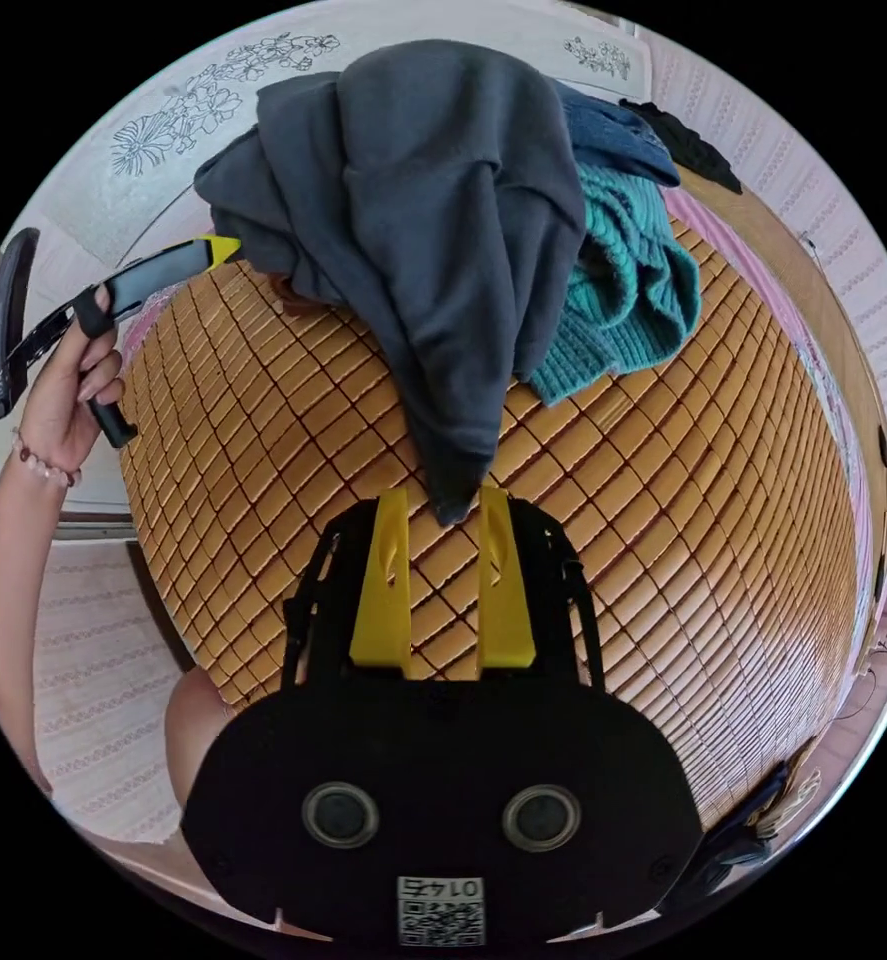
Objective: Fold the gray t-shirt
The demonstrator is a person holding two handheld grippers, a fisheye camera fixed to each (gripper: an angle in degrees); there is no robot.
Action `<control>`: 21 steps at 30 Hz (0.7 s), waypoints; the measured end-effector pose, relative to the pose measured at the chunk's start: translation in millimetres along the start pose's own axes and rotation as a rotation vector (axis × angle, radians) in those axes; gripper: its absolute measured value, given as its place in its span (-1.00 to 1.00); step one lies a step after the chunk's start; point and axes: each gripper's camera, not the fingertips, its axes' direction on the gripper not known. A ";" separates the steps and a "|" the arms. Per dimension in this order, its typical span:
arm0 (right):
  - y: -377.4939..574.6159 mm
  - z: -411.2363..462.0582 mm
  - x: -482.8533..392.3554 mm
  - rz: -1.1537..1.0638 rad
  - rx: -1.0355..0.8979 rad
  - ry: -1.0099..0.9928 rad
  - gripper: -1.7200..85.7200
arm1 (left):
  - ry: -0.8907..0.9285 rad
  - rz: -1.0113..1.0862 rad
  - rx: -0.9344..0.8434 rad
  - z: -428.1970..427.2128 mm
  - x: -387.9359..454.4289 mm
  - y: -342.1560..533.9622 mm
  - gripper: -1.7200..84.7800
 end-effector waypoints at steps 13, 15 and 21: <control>206.6 -213.6 110.1 0.092 0.580 -0.289 -0.97 | 0.237 0.258 0.477 -244.0 99.2 52.2 -0.98; 263.1 -244.1 120.3 0.110 0.674 -0.271 -0.97 | 0.295 0.283 0.511 -275.9 118.2 72.2 -0.98; 432.8 -278.8 149.3 0.294 0.731 -0.117 -0.97 | 0.471 0.371 0.378 -324.4 186.7 135.7 -0.98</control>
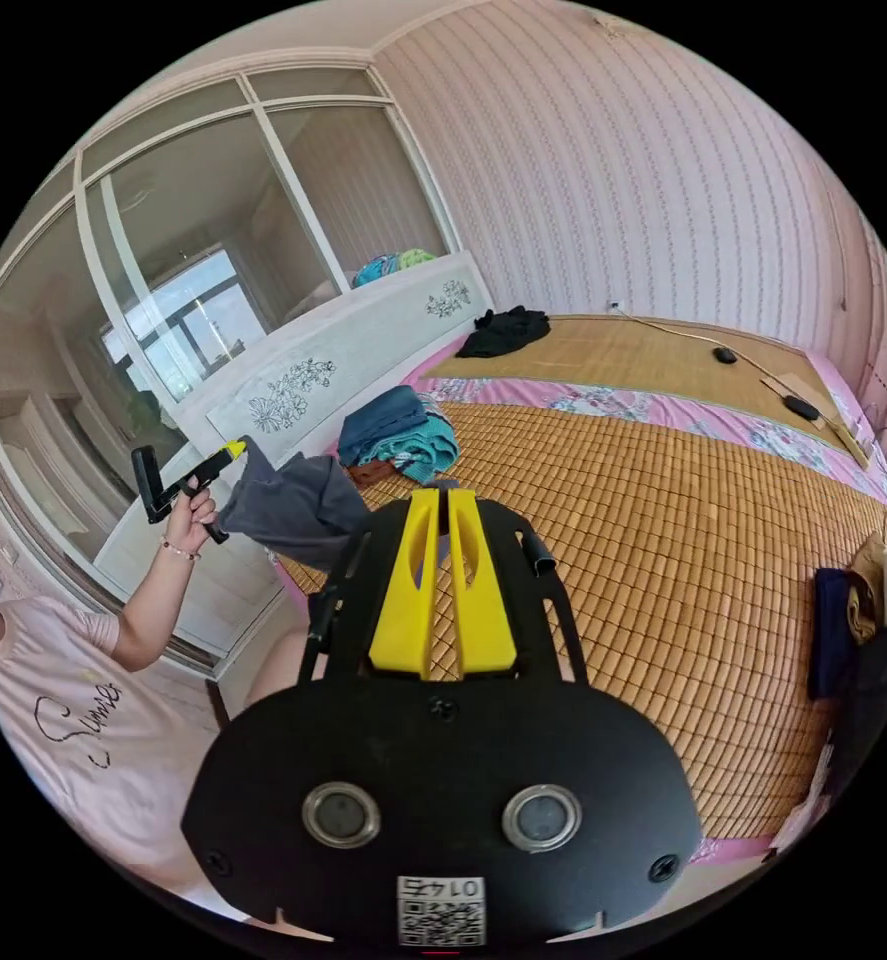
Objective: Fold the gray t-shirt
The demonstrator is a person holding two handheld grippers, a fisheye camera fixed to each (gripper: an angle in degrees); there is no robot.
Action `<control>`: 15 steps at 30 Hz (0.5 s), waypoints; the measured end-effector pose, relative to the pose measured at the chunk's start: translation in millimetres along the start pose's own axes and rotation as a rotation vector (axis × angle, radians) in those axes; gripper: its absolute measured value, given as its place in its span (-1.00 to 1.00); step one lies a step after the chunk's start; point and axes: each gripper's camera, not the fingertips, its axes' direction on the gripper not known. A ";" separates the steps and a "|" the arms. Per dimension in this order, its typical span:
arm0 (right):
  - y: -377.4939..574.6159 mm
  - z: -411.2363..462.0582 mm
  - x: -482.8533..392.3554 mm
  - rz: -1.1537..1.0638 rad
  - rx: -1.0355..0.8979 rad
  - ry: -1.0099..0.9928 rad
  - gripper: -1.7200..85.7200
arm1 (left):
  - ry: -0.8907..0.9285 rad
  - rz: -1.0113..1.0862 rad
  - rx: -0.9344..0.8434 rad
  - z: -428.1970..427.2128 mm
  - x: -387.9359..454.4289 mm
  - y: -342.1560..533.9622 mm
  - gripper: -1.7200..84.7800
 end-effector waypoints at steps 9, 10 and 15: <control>67.5 -124.2 89.8 0.230 0.134 0.109 -0.97 | 0.043 0.087 -0.006 8.3 101.9 -28.2 -0.98; 56.8 -139.5 99.1 0.233 0.147 0.128 -0.96 | 0.043 0.079 0.002 12.9 108.1 -47.7 -0.98; -9.0 -239.0 109.0 0.146 0.448 0.146 -0.96 | 0.055 -0.010 0.207 -6.2 131.9 -129.3 -0.98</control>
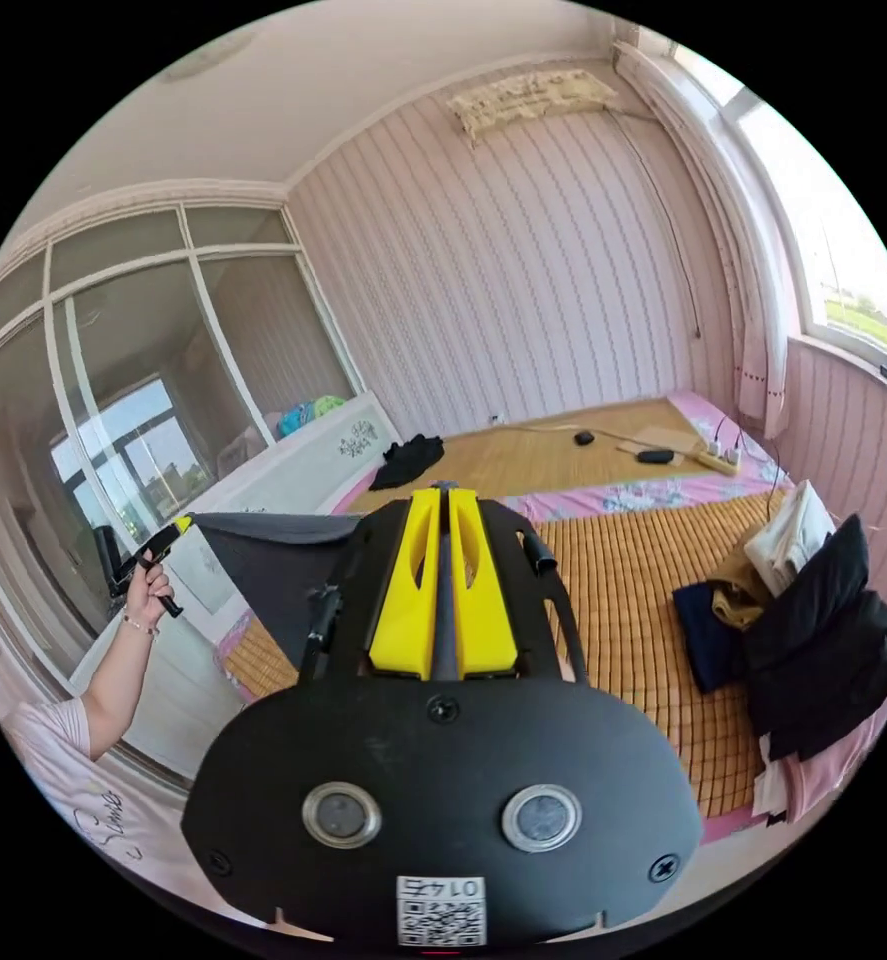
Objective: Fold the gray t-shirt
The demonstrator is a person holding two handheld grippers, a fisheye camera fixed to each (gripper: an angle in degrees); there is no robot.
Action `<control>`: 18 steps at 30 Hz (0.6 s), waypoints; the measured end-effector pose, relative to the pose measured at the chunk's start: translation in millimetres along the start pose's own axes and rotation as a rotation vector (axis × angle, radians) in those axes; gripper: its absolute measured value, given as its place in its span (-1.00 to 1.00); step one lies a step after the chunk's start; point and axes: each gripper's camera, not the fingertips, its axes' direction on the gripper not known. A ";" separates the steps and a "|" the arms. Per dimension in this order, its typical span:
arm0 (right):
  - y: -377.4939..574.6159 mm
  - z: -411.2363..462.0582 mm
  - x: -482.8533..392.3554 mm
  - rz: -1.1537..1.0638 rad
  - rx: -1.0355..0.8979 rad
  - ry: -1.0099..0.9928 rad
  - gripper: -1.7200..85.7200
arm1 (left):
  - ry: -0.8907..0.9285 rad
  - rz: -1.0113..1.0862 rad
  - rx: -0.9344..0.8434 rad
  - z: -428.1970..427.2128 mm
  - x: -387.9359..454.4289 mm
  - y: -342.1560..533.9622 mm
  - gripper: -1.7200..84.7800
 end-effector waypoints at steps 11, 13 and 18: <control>95.4 -64.7 54.2 -0.097 -0.125 0.049 -0.96 | 0.013 0.105 -0.193 17.0 44.2 130.4 -0.98; 137.1 -43.1 87.8 0.047 -0.284 0.097 -0.96 | -0.033 0.030 -0.394 60.7 34.6 205.4 -0.98; 224.6 23.3 144.4 0.159 -0.692 0.285 -0.95 | -0.014 -0.125 -0.775 148.1 10.9 329.5 -0.98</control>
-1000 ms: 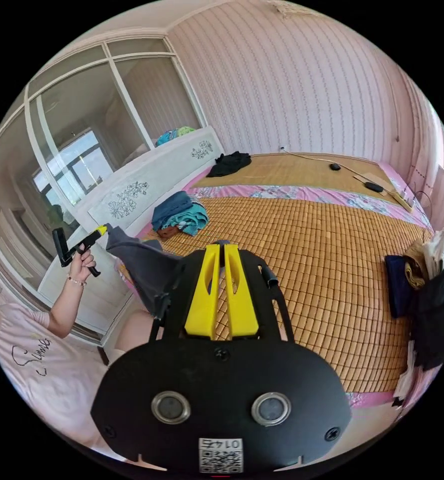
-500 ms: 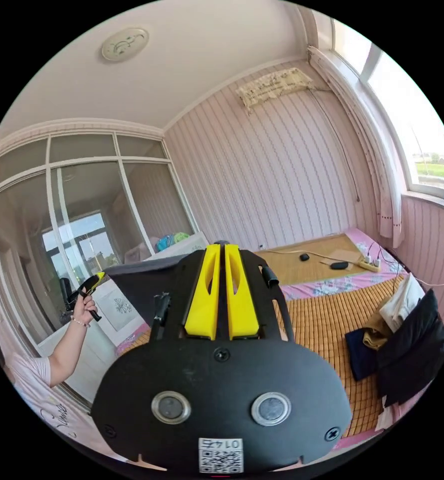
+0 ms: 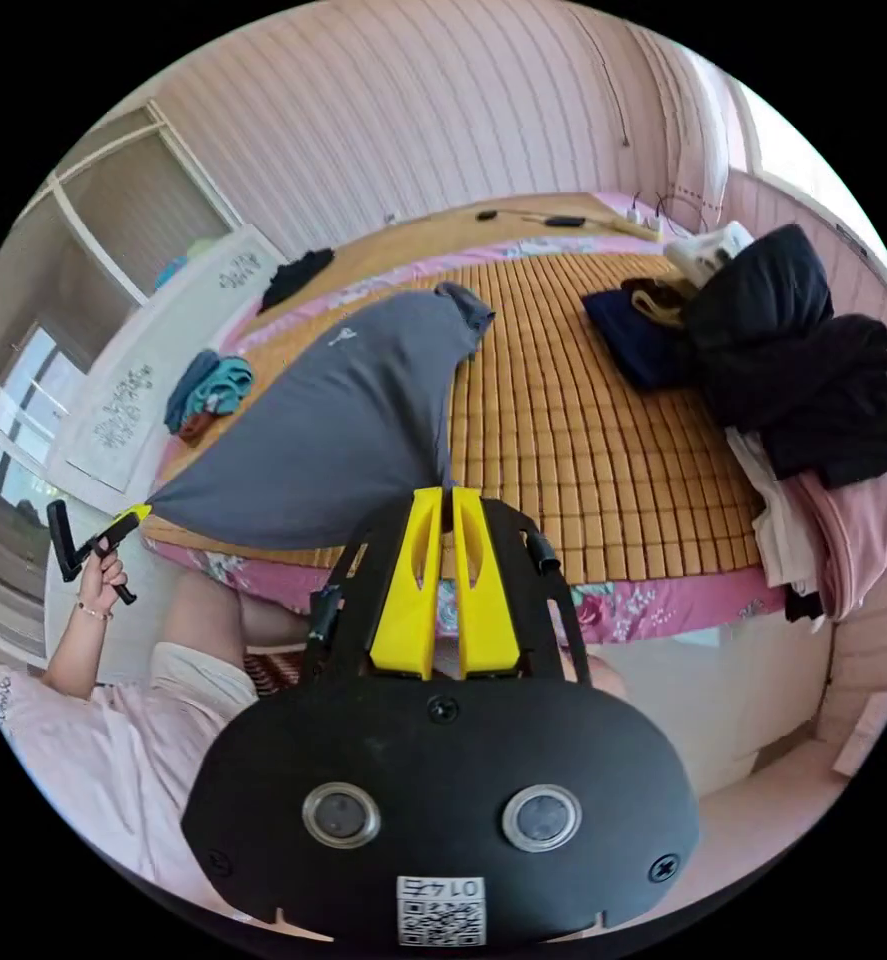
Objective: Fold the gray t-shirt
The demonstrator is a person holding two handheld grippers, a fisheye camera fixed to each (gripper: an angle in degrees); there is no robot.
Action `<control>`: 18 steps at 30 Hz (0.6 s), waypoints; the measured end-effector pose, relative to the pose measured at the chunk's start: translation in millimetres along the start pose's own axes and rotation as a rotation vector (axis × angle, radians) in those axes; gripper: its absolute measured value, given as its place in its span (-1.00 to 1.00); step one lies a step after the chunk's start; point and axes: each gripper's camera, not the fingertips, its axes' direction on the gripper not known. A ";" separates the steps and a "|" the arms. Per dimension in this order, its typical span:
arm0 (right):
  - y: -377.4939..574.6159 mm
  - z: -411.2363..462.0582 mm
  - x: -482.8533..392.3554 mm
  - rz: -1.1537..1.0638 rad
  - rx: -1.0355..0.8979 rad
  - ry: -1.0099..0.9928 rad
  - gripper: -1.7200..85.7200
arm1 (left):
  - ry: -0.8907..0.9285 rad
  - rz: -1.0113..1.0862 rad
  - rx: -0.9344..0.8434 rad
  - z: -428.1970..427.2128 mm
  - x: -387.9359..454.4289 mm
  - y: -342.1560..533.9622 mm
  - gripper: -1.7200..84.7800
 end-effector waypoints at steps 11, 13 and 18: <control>22.2 36.4 38.4 -0.026 -0.277 0.145 -0.88 | 0.097 -0.139 -0.248 84.3 -27.3 25.7 -0.98; 24.7 26.4 45.2 -0.005 -0.235 0.095 -0.83 | 0.094 -0.125 -0.249 89.1 -25.1 23.5 -0.98; 25.3 46.2 47.9 -0.049 -0.326 0.079 -0.70 | 0.086 -0.108 -0.276 103.3 -18.0 28.8 -0.98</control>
